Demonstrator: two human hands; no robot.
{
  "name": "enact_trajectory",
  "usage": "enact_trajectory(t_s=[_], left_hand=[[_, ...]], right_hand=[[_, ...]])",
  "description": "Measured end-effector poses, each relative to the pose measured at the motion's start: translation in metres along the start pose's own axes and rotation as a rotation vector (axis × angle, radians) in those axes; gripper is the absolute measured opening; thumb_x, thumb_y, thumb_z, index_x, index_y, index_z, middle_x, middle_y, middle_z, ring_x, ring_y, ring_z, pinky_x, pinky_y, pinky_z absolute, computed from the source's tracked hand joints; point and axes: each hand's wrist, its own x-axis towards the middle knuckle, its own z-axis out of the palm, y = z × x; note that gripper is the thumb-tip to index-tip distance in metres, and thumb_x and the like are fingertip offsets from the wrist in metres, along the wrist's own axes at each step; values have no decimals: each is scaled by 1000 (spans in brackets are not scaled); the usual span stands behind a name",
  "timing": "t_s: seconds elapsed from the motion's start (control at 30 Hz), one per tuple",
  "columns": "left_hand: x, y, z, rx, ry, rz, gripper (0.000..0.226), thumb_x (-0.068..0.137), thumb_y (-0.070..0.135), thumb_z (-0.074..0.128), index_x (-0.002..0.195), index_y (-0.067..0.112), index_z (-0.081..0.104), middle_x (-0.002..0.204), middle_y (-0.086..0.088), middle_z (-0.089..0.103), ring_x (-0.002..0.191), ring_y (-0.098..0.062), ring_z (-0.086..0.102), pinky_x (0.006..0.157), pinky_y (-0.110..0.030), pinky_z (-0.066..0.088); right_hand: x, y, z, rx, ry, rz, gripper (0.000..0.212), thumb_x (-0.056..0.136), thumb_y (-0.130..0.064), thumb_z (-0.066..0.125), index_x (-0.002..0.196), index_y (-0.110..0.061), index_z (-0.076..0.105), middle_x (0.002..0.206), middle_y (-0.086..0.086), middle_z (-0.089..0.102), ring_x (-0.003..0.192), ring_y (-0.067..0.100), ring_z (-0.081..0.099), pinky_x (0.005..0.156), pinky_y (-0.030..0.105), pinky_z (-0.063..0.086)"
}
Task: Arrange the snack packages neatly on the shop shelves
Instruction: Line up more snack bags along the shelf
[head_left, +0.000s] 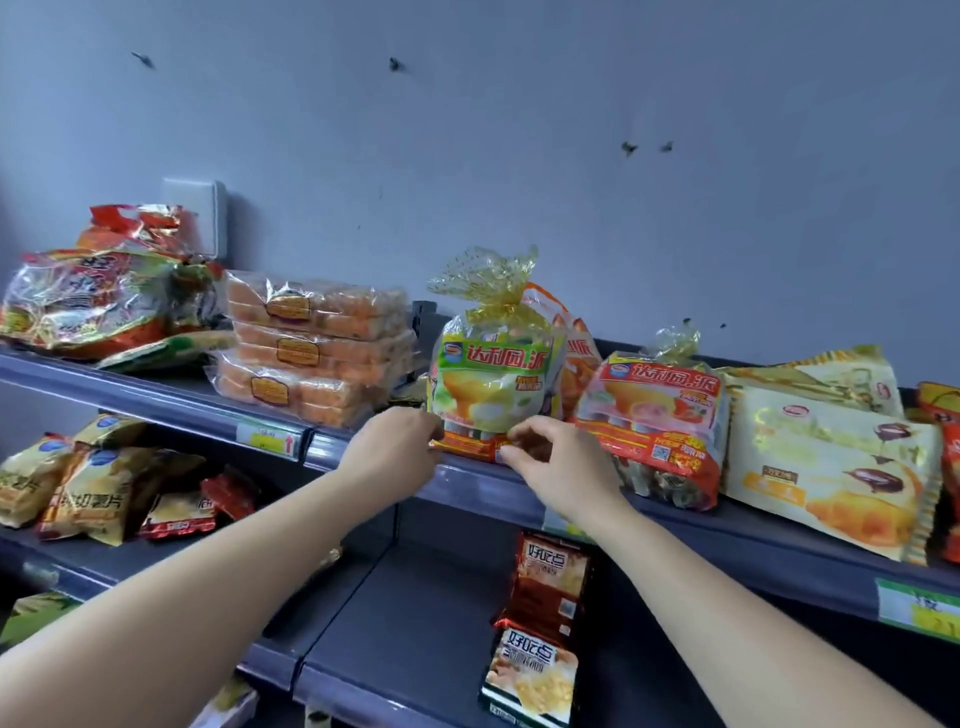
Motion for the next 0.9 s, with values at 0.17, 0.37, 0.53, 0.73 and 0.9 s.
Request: enact_trajectory(t_s=[0.17, 0.37, 0.53, 0.73, 0.9], left_hand=[[38, -19, 4, -136, 42, -15, 33, 88, 20, 60, 119, 14, 52, 117, -3, 60, 106, -25, 58, 82, -36, 49], [68, -17, 25, -416, -50, -80, 46, 87, 14, 55, 131, 16, 44, 112, -8, 66, 98, -29, 62, 77, -35, 51], [87, -24, 31, -589, 29, -84, 60, 75, -10, 42, 123, 21, 62, 94, 4, 68, 83, -12, 62, 67, -21, 49], [122, -38, 44, -298, -45, -112, 43, 83, -3, 46, 123, 6, 61, 122, -15, 62, 114, -30, 57, 91, -31, 44], [163, -51, 76, -179, -246, -269, 56, 96, 29, 45, 141, -1, 32, 145, -23, 38, 130, -36, 43, 103, -38, 38]], right_hand=[[35, -22, 25, 82, -1, -32, 27, 89, -29, 64, 116, -24, 63, 107, -10, 65, 99, 11, 61, 90, 33, 52], [73, -31, 35, 125, -29, -184, 39, 94, -12, 55, 132, -20, 53, 127, -4, 60, 117, 12, 55, 99, 32, 49], [105, -18, 38, -243, 3, -372, 45, 95, -11, 45, 139, -21, 49, 142, -4, 51, 132, 16, 42, 108, 32, 30], [120, 4, 56, -867, 212, -413, 54, 71, -58, 69, 113, -23, 68, 111, 5, 64, 100, 30, 56, 83, 40, 39], [129, 6, 56, -892, 296, -435, 50, 64, -65, 70, 92, -24, 71, 95, 2, 59, 89, 27, 54, 74, 39, 41]])
